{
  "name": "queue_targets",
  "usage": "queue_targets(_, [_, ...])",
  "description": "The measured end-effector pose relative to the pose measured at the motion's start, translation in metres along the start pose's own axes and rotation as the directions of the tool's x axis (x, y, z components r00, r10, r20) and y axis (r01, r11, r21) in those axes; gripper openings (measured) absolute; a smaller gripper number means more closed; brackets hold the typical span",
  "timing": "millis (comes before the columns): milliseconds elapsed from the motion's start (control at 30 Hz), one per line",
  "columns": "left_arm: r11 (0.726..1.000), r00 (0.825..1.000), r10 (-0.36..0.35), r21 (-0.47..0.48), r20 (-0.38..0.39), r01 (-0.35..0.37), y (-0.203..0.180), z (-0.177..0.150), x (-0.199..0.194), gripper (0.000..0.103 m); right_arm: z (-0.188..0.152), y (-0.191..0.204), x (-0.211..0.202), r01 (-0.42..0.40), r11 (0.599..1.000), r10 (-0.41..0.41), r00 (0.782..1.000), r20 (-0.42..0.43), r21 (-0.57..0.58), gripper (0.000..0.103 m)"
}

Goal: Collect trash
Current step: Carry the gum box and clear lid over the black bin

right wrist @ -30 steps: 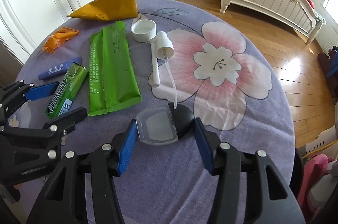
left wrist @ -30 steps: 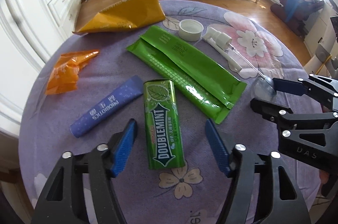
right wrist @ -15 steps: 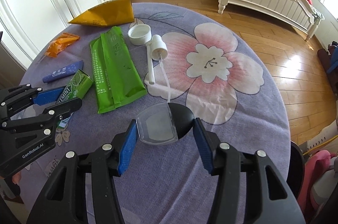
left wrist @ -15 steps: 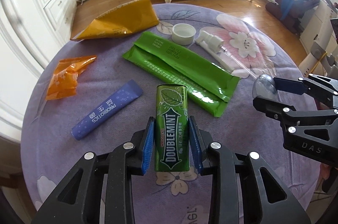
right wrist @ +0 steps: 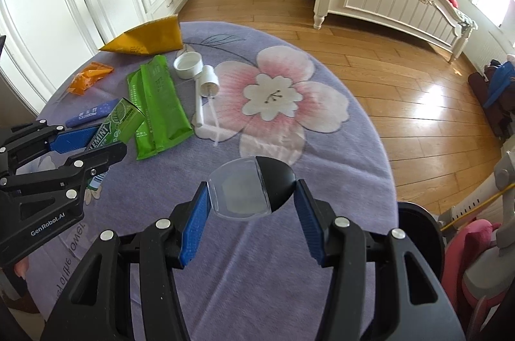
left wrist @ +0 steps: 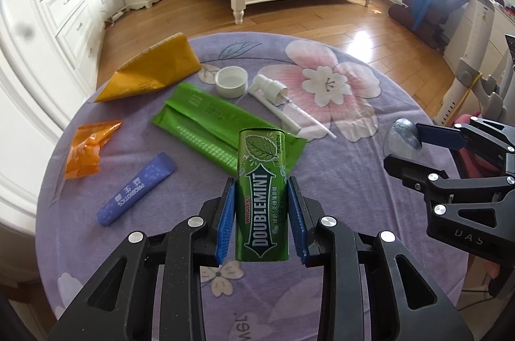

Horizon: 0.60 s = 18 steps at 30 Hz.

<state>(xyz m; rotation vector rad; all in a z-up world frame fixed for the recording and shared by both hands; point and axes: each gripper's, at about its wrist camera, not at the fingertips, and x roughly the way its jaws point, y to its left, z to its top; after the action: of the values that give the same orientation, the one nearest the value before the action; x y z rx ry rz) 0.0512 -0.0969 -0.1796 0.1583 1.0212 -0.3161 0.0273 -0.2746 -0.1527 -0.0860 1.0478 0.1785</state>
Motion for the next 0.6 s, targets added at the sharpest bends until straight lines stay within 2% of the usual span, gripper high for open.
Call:
queue_targets(300, [0.995, 0.999, -0.049, 0.084, 0.023, 0.047, -0.054, 0.011, -0.007, 0.032, -0.024, -0.048, -0.027, 0.071, 0.994, -0.073, 0.997, 0.021, 0.083, 0.052])
queue_targets(600, [0.975, 0.994, -0.104, 0.202, 0.028, 0.097, -0.127, 0.019, -0.009, 0.032, -0.052, -0.096, -0.044, 0.121, 0.978, -0.125, 0.992, 0.014, 0.173, 0.052])
